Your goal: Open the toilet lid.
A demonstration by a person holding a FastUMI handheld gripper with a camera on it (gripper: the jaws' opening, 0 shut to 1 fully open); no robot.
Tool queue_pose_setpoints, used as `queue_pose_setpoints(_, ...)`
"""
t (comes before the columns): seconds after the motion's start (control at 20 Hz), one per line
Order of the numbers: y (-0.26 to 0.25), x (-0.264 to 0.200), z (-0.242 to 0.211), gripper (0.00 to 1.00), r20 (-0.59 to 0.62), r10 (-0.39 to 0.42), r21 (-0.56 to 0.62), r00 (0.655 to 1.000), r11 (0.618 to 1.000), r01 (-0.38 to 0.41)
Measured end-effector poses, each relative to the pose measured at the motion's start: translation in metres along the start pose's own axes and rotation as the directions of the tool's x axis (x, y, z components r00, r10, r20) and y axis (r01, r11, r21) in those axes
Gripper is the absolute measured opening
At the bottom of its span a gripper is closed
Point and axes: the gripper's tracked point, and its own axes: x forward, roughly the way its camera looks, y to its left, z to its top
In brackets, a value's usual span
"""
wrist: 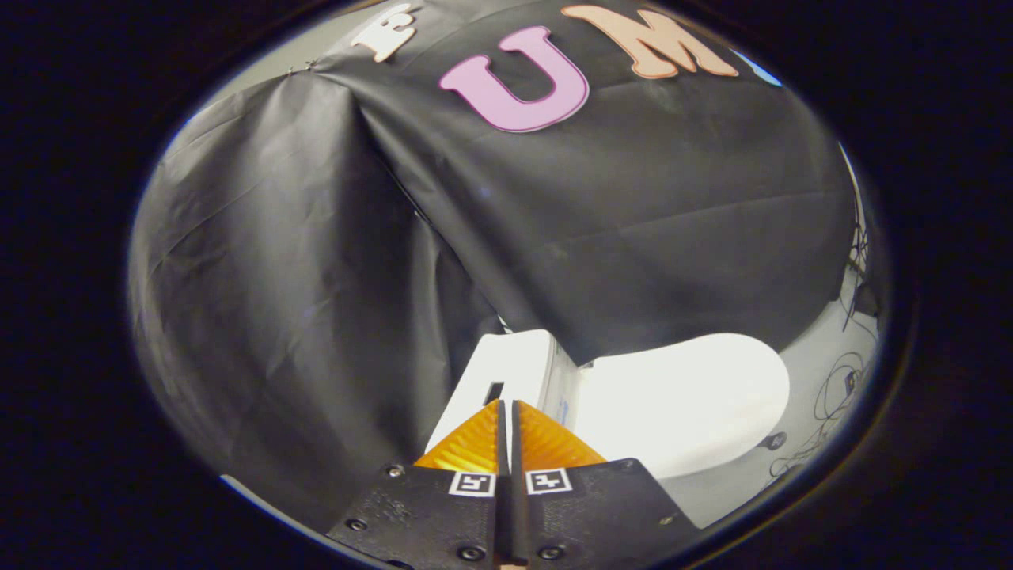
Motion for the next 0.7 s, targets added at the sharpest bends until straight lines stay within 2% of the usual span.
queue_pose_setpoints(0.4, -0.077, -0.007, -0.006, 0.0, -0.003, -0.047, 0.075, 0.999, 0.996, 0.047)
queue_pose_setpoints(0.7, -0.184, 0.011, -0.037, 0.0, -0.053, -0.117, 0.207, 0.992, 0.97, 0.125)
